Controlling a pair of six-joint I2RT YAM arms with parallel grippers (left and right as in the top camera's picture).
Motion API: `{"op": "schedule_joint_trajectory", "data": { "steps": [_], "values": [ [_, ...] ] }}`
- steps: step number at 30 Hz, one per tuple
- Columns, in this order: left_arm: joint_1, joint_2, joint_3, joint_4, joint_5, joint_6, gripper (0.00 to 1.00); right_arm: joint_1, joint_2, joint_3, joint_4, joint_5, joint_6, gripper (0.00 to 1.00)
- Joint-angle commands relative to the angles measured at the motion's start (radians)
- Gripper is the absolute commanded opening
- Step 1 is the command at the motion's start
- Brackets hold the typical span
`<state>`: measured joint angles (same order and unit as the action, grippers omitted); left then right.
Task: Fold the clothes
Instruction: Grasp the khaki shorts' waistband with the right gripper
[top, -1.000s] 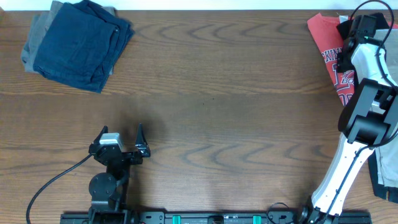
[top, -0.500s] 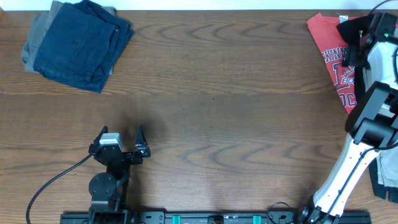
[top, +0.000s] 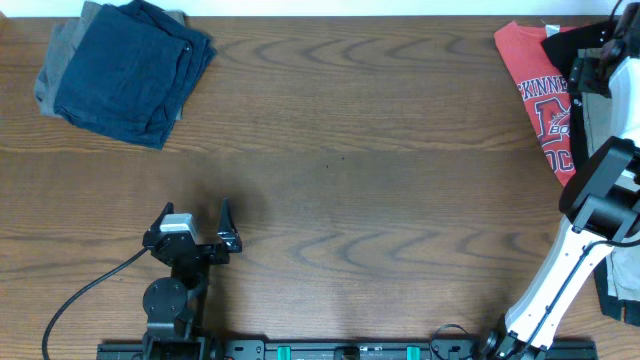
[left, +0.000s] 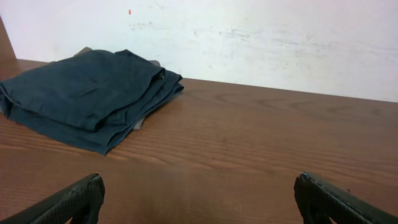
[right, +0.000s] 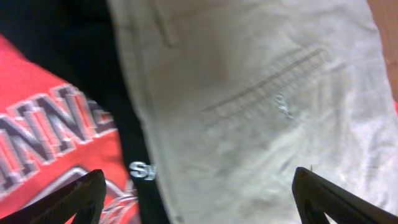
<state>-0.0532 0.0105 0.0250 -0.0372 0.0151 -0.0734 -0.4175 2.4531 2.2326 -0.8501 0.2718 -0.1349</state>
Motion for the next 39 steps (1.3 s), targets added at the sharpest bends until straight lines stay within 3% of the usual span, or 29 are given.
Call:
{"op": "schedule_joint_trajectory", "data": {
  "steps": [1,6,18,25,27,32,39],
  "values": [
    [0.004,-0.006,-0.021,-0.035,-0.027,0.013,0.98,-0.026,0.051,0.003,-0.005,0.032,0.014,0.93],
    [0.004,-0.006,-0.021,-0.035,-0.027,0.013,0.98,-0.036,0.053,0.003,-0.002,0.032,0.014,0.89],
    [0.004,-0.006,-0.021,-0.035,-0.027,0.013,0.98,-0.038,0.084,-0.016,-0.006,0.027,-0.008,0.89],
    [0.004,-0.006,-0.021,-0.035,-0.027,0.013,0.98,-0.039,0.087,-0.015,-0.002,0.027,0.000,0.80],
    [0.004,-0.006,-0.021,-0.035,-0.027,0.013,0.98,-0.038,0.087,-0.015,-0.003,0.027,0.000,0.71],
    [0.004,-0.006,-0.021,-0.035,-0.027,0.013,0.98,-0.032,0.087,-0.013,-0.002,0.023,0.007,0.35],
    [0.004,-0.006,-0.021,-0.035,-0.027,0.013,0.98,-0.007,0.081,0.002,0.000,0.024,0.018,0.09]
  ]
}}
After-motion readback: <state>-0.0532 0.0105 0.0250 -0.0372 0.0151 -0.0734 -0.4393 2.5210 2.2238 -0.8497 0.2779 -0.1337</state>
